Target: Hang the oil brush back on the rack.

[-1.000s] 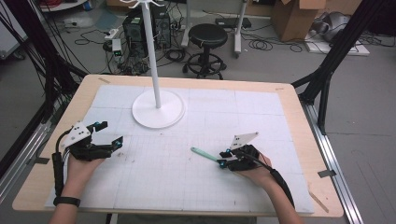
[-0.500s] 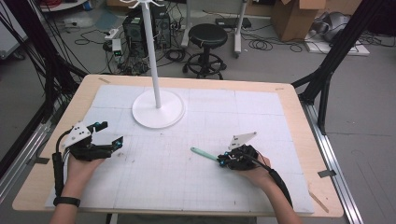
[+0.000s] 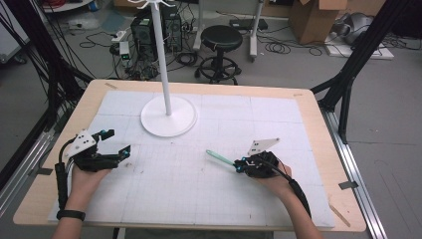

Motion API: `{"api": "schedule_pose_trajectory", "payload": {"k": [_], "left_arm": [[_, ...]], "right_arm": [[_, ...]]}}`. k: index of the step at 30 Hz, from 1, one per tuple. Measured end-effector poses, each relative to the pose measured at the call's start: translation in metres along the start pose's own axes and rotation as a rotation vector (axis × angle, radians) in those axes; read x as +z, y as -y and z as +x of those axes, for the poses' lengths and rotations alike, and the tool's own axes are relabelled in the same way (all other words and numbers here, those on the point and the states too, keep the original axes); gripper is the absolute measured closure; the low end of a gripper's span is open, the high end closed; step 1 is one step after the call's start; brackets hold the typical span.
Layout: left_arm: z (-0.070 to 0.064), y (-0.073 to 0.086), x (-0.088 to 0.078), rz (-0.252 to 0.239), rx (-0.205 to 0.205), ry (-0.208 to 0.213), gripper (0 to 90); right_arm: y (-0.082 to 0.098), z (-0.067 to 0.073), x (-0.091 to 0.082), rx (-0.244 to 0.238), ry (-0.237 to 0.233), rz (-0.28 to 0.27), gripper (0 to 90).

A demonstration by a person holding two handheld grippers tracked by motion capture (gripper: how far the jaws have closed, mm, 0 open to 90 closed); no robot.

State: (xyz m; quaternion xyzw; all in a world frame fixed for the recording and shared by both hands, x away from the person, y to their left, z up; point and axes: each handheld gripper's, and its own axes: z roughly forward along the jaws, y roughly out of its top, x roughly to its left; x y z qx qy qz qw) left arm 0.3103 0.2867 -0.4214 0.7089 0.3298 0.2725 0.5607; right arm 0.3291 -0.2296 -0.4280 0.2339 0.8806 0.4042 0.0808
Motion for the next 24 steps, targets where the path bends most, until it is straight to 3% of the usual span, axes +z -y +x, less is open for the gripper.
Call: {"api": "schedule_pose_trajectory", "payload": {"k": [6,11,24], "left_arm": [[-0.001,0.0,0.0,-0.006,-0.002,0.003,13.9],[0.0,-0.001,-0.001,-0.013,-0.007,0.004,13.9],[0.0,-0.001,-0.002,-0.022,-0.012,0.013,13.9]], "right_arm": [[-0.014,-0.007,-0.013,0.019,0.02,-0.074,82.8],[-0.035,-0.013,-0.026,0.019,0.026,-0.162,82.6],[-0.097,-0.026,-0.058,-0.004,0.082,-0.324,82.7]]}}
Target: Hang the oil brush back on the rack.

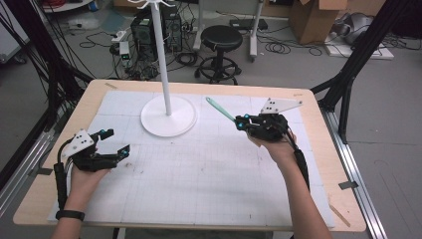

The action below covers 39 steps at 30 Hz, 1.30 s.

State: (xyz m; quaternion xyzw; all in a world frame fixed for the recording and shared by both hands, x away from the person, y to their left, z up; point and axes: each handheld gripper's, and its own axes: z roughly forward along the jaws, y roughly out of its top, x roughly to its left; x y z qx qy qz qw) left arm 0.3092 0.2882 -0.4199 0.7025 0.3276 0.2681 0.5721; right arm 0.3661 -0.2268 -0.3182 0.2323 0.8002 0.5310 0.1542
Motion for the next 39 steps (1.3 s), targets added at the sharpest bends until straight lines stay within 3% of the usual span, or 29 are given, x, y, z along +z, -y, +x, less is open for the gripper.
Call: {"api": "schedule_pose_trajectory", "payload": {"k": [13,16,21,34,39], "left_arm": [[0.001,-0.001,-0.001,-0.019,-0.015,0.006,13.9],[0.0,0.0,-0.001,-0.017,-0.017,0.01,14.1],[0.0,-0.001,-0.001,-0.021,-0.017,0.014,14.1],[0.0,-0.001,-0.002,-0.031,-0.022,0.028,14.1],[0.0,-0.001,-0.002,-0.035,-0.023,0.033,14.1]], "right_arm": [[-0.056,0.0,0.002,-0.018,0.081,-0.164,82.7],[-0.065,-0.002,0.006,0.001,0.077,-0.198,82.7],[-0.086,-0.002,0.014,-0.015,0.079,-0.239,82.7],[-0.127,-0.004,0.026,0.003,0.066,-0.331,82.6],[-0.143,-0.002,0.034,-0.001,0.056,-0.335,82.6]]}}
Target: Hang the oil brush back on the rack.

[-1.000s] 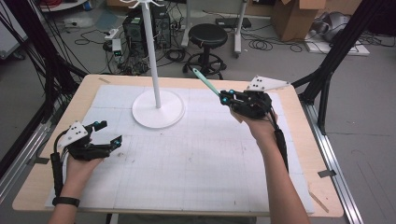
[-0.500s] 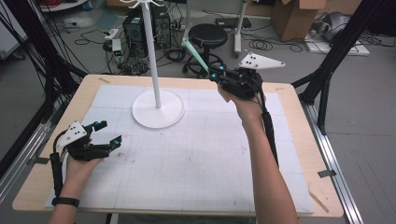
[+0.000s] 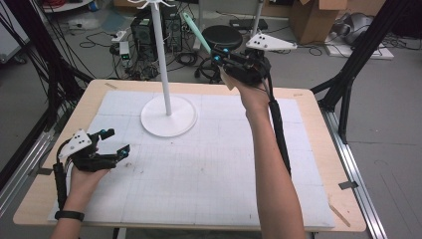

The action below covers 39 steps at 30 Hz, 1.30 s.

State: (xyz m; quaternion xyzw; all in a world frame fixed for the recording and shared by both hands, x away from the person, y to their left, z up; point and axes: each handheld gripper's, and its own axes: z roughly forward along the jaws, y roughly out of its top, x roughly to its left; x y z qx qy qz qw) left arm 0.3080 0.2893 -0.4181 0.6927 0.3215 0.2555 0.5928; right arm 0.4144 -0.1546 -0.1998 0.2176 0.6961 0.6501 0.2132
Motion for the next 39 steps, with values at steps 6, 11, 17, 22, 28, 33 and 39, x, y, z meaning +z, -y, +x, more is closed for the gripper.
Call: {"api": "schedule_pose_trajectory", "payload": {"k": [6,11,17,22,28,33,39], "left_arm": [[0.0,0.0,0.0,0.0,-0.001,0.003,14.1],[-0.001,0.0,0.0,0.0,0.002,0.006,14.1],[-0.001,0.0,-0.001,0.0,0.0,0.007,14.1],[-0.001,0.0,0.0,0.0,0.001,0.009,14.1],[-0.001,0.0,-0.001,0.0,0.0,0.009,14.1],[-0.001,0.0,-0.001,-0.001,0.0,0.009,14.1],[-0.001,0.0,-0.001,-0.001,-0.001,0.01,14.1]], "right_arm": [[-0.005,0.003,0.011,-0.004,-0.001,0.001,82.6],[-0.007,0.005,0.021,-0.002,-0.004,0.0,82.6],[-0.009,0.01,0.029,-0.001,-0.013,-0.011,82.6],[-0.013,0.018,0.036,-0.016,-0.029,-0.01,82.6],[-0.013,0.024,0.042,-0.023,-0.032,-0.006,82.6],[-0.013,0.025,0.046,-0.031,-0.026,-0.003,82.6],[-0.012,0.026,0.048,-0.041,-0.008,0.005,82.6]]}}
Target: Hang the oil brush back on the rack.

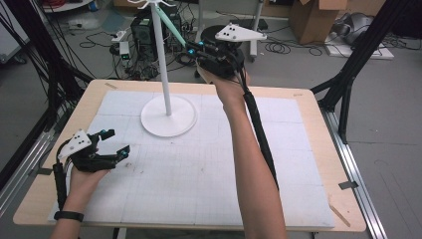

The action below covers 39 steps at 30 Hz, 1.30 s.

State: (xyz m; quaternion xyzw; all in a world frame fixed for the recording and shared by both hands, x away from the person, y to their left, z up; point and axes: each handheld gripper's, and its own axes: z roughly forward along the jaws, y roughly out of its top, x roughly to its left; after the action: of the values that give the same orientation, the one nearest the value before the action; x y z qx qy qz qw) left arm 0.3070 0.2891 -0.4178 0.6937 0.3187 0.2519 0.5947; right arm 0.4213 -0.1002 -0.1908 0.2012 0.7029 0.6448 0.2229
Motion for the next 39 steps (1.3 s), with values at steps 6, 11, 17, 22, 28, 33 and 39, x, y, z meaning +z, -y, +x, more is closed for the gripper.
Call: {"api": "schedule_pose_trajectory", "payload": {"k": [6,11,17,22,28,33,39], "left_arm": [[0.0,0.0,0.0,-0.001,-0.001,0.003,14.1],[0.0,0.0,0.0,-0.002,-0.002,0.004,14.1],[-0.001,0.0,0.0,-0.003,-0.003,0.008,14.1],[-0.001,0.0,0.0,-0.003,-0.002,0.015,14.1],[-0.001,0.0,-0.001,-0.002,0.0,0.014,14.1],[-0.001,0.0,0.0,0.002,0.003,0.018,14.1],[-0.001,0.0,-0.001,0.0,0.003,0.019,14.1]], "right_arm": [[0.001,0.0,0.002,-0.005,0.011,0.005,82.6],[0.001,-0.001,0.005,0.002,0.029,0.014,82.6],[0.002,-0.002,0.01,0.003,0.045,0.023,82.4],[0.004,-0.001,0.016,-0.003,0.057,0.043,82.3],[0.005,0.0,0.019,-0.006,0.068,0.058,81.4],[0.007,-0.002,0.021,0.002,0.081,0.067,78.5],[0.006,-0.002,0.017,0.005,0.087,0.064,68.7]]}}
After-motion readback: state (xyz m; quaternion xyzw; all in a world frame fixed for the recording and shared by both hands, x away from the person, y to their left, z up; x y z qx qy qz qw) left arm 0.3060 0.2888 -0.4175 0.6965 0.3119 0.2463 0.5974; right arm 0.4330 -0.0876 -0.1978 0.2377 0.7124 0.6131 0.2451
